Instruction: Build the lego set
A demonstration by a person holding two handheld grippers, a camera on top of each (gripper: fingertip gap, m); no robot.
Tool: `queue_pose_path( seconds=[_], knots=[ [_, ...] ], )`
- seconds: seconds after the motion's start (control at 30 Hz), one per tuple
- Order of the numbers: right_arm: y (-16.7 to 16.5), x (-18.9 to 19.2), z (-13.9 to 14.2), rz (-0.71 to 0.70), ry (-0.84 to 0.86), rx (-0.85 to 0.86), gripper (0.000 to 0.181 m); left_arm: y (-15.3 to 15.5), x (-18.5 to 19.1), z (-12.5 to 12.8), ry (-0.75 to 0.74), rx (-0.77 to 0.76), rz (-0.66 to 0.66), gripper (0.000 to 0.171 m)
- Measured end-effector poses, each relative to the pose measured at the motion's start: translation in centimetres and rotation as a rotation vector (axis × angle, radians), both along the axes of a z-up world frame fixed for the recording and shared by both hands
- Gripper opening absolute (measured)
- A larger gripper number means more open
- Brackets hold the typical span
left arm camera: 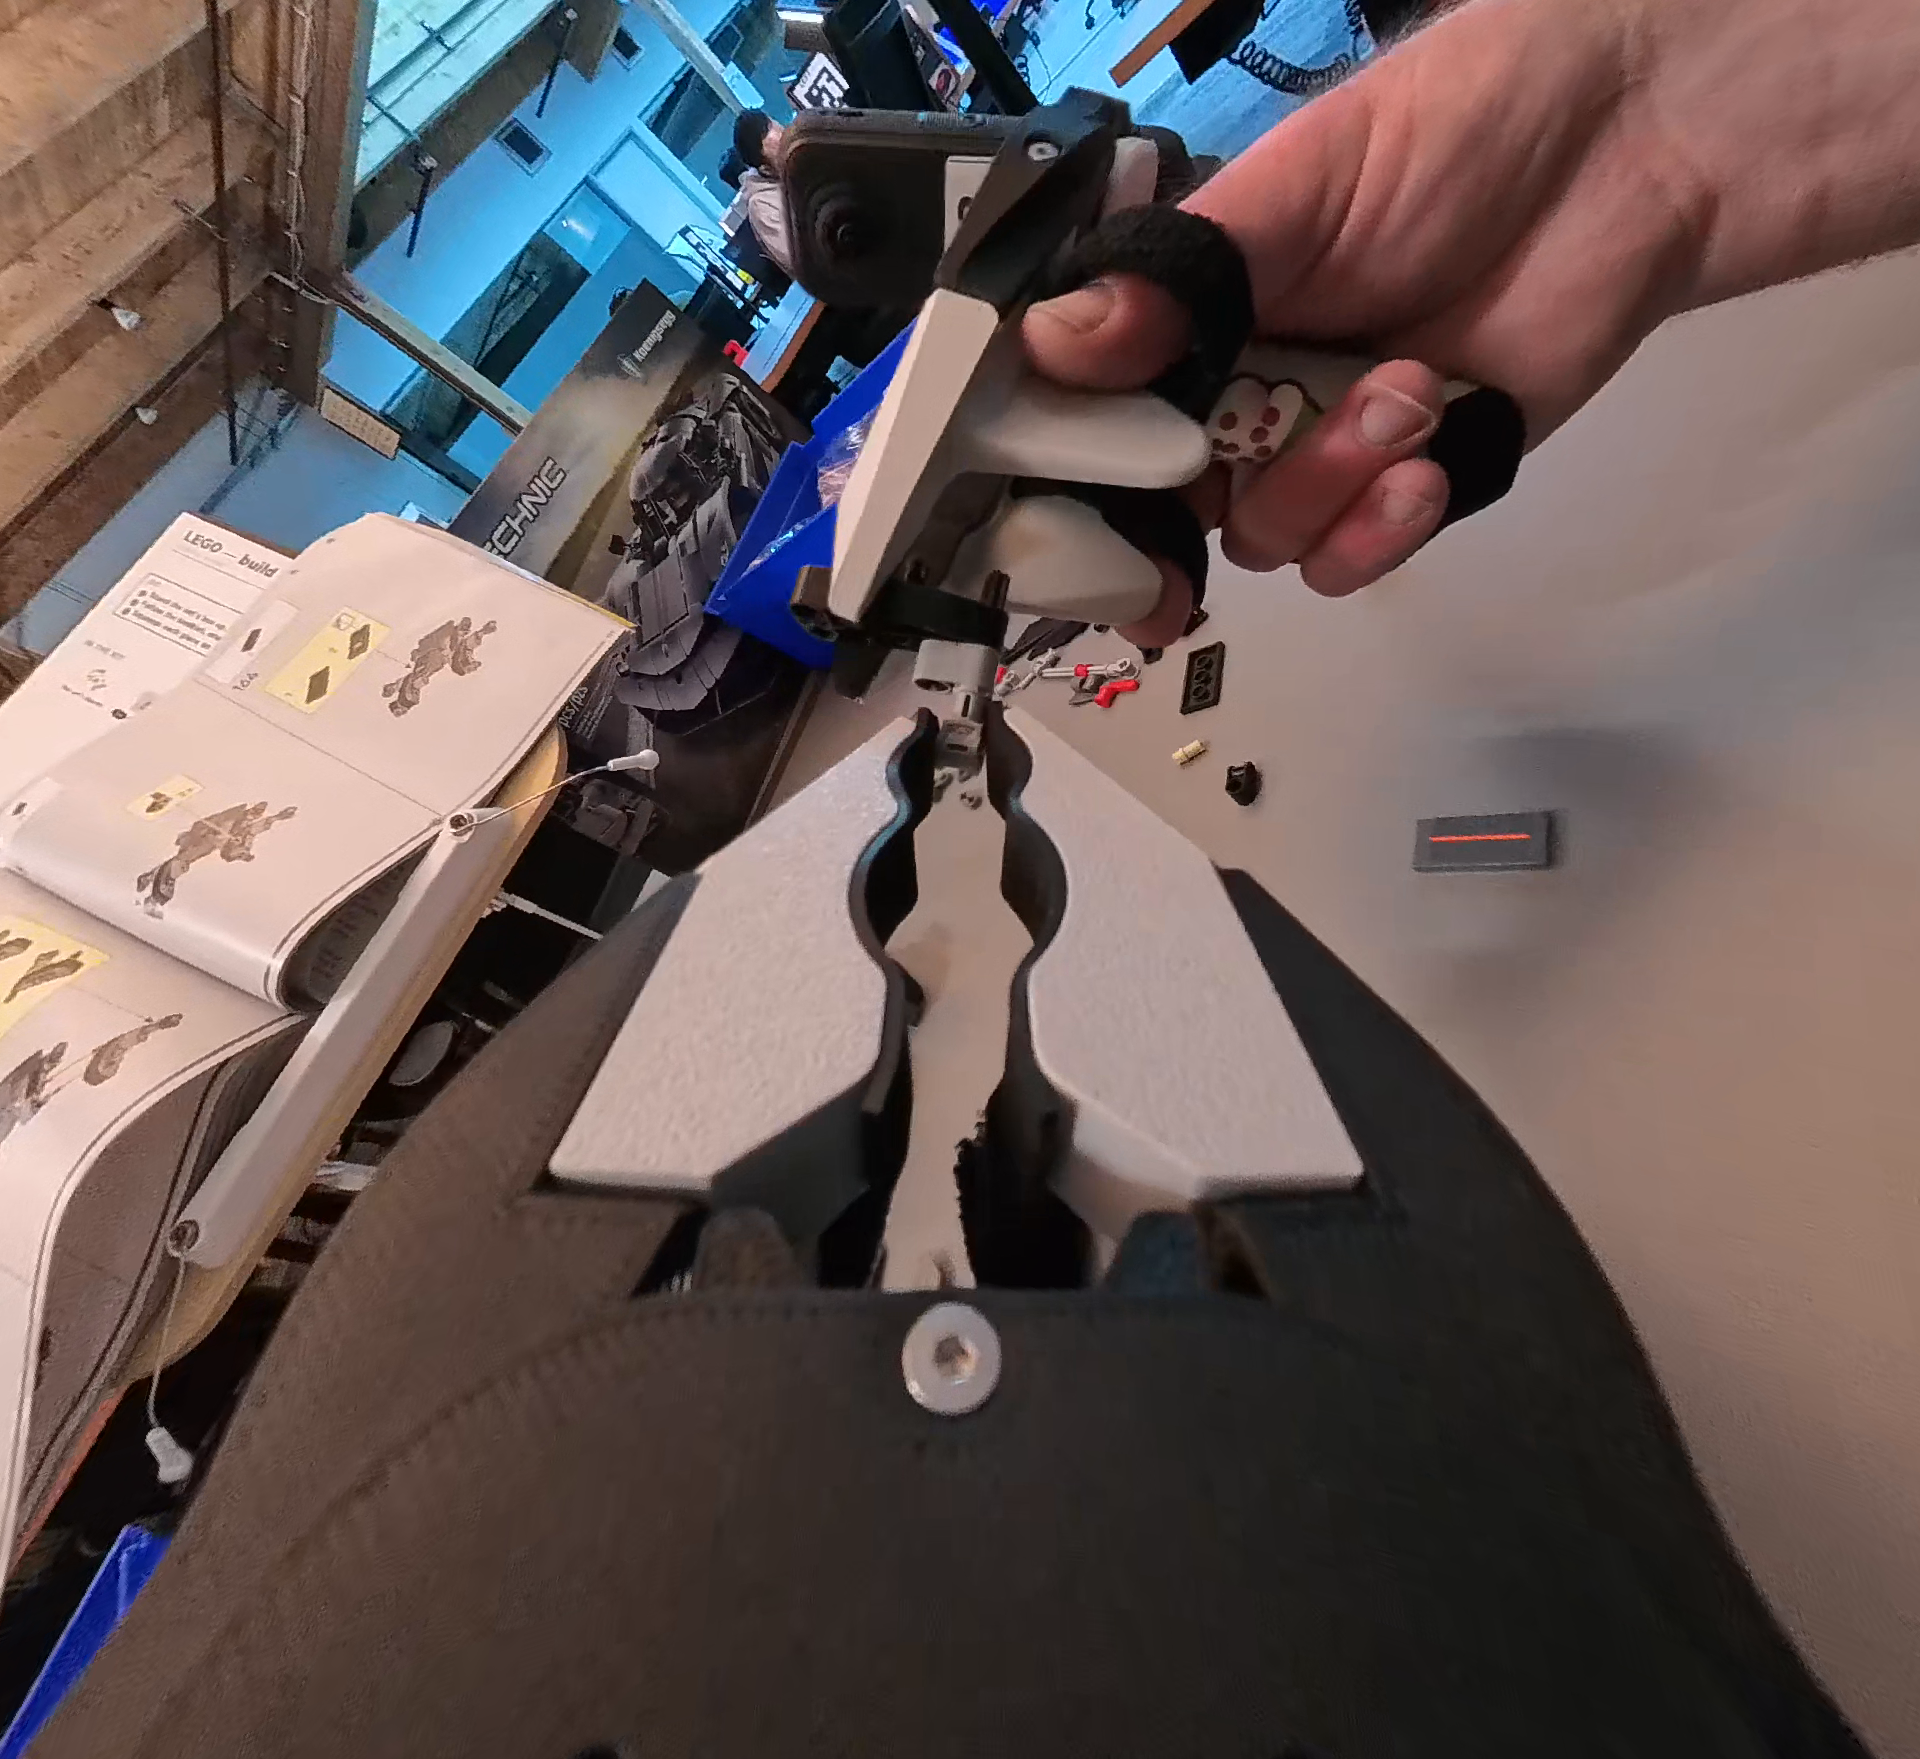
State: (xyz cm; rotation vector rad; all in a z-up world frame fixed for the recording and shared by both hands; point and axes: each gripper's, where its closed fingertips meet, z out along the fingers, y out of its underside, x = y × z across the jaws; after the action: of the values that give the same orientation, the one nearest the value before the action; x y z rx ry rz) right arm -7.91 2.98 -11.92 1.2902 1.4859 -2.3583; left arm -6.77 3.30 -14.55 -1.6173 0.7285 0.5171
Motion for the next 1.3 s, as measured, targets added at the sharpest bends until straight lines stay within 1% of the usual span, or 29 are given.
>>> queue_pose_path(
  seconds=[0.17, 0.27, 0.33, 0.4, 0.47, 0.6, 0.67, 0.73, 0.83, 0.9, 0.97, 1.03, 1.1, 1.17, 1.3],
  knots=[
    [0.5, -0.2, 0.2, -0.032, 0.015, 0.001, 0.017, 0.1, 0.0, 0.5, -0.057, 0.007, -0.019, 0.007],
    [1.1, -0.2, 0.3, -0.065, 0.022, 0.011, 0.031, 0.1, 0.2, 0.8, -0.114, -0.001, -0.049, 0.007],
    [1.5, -0.1, 0.2, -0.096, 0.035, 0.061, 0.035, 0.0, 0.1, 1.2, -0.160, -0.001, -0.063, 0.007],
    [1.6, 0.2, 0.6, -0.118, 0.086, 0.128, 0.036, 0.0, 0.3, 1.3, -0.209, -0.022, -0.091, 0.007],
    [1.6, 0.6, 1.0, -0.143, 0.149, 0.241, 0.041, 0.0, 0.4, 1.5, -0.276, -0.037, -0.117, 0.007],
    [1.6, 1.1, 1.2, -0.196, 0.268, 0.541, 0.048, -0.1, 0.5, 2.0, -0.418, -0.064, -0.179, 0.007],
    [1.0, 1.6, 1.8, -0.198, 0.363, 0.678, 0.049, -0.2, 0.8, 2.2, -0.501, -0.088, -0.229, 0.007],
    [0.6, 1.9, 2.4, -0.197, 0.439, 0.805, 0.055, -0.4, 1.2, 2.5, -0.594, -0.117, -0.289, 0.007],
    [0.0, 1.9, 1.6, -0.158, 0.498, 1.016, 0.052, -0.9, 1.8, 2.9, -0.735, -0.185, -0.395, 0.007],
    [0.0, 1.4, 1.0, -0.134, 0.492, 1.095, 0.043, -1.2, 2.0, 3.2, -0.833, -0.238, -0.460, 0.007],
    [0.0, 1.1, 0.6, -0.118, 0.477, 1.112, 0.039, -1.3, 1.9, 3.5, -0.887, -0.261, -0.494, 0.007],
    [0.3, 0.9, 0.3, -0.113, 0.452, 1.092, 0.028, -1.4, 2.0, 3.5, -0.945, -0.302, -0.531, 0.007],
    [0.5, 0.8, -0.4, -0.098, 0.405, 1.056, 0.021, -1.4, 1.7, 4.0, -1.002, -0.277, -0.553, 0.006],
    [0.5, 0.8, -0.7, -0.096, 0.377, 0.998, 0.021, -1.3, 1.3, 4.4, -1.076, -0.273, -0.573, 0.007],
    [0.5, 0.8, -1.8, -0.094, 0.306, 0.930, 0.019, -0.7, 0.5, 4.5, -1.130, -0.245, -0.565, 0.006]
  ],
)
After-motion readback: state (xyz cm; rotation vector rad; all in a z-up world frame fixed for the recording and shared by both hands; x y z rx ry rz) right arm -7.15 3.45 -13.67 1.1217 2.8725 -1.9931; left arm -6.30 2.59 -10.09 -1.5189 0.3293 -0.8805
